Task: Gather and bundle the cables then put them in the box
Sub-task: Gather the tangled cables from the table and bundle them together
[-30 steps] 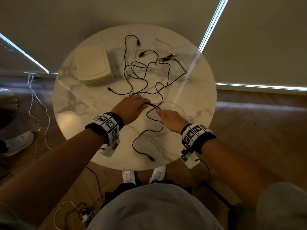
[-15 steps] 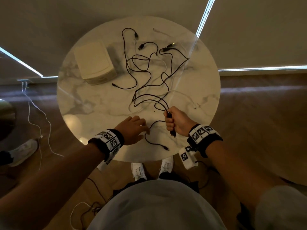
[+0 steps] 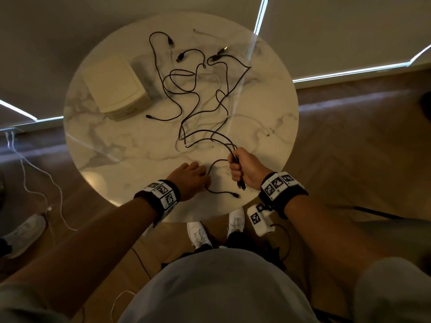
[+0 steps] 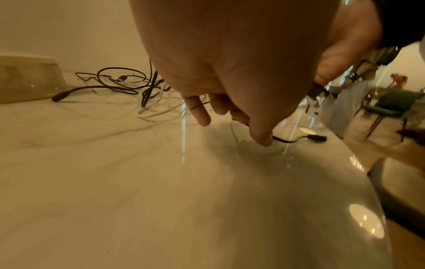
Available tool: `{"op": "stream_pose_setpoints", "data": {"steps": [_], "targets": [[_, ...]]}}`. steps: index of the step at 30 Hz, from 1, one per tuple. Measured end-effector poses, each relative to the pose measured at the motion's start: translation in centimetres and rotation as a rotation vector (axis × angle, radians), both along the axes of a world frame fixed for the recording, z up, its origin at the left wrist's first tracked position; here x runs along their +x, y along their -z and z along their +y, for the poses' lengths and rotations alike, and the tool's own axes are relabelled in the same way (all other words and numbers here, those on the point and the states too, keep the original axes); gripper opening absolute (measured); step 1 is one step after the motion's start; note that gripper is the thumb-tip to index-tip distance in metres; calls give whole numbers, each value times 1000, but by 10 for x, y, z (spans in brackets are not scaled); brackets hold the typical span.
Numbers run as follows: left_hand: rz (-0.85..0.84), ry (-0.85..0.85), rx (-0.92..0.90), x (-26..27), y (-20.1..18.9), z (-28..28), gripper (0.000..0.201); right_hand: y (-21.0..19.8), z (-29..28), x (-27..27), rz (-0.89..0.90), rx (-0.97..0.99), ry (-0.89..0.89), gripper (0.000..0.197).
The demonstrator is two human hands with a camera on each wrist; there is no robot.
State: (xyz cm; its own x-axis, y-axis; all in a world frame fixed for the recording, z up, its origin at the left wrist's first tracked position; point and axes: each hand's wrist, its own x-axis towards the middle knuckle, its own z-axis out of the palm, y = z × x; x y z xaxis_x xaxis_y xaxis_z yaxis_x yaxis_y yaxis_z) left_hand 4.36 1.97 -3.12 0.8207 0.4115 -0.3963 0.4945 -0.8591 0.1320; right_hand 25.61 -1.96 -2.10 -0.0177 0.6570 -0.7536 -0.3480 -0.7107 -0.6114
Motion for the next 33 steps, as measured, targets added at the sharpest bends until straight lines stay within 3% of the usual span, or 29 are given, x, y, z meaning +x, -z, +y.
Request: {"op": "stream_pose_setpoints", "data": {"steps": [6,12,20,30,33], "targets": [[-266,-86,-35,-1,-19,7,22,-2,-5,-5,12,3,50,33],[-377,-132,51,5,-38,19,18,-10,-3,-11,70,14,104,33],[-344,-253,77,15,-47,31,21,-22,-3,-16,16,54,14,30],[-353,-162,288,23,-57,49,36,-45,4,-10,51,49,-107,31],[-372,-232,270,20,-57,55,47,-51,3,-7,16,52,-164,30]]}}
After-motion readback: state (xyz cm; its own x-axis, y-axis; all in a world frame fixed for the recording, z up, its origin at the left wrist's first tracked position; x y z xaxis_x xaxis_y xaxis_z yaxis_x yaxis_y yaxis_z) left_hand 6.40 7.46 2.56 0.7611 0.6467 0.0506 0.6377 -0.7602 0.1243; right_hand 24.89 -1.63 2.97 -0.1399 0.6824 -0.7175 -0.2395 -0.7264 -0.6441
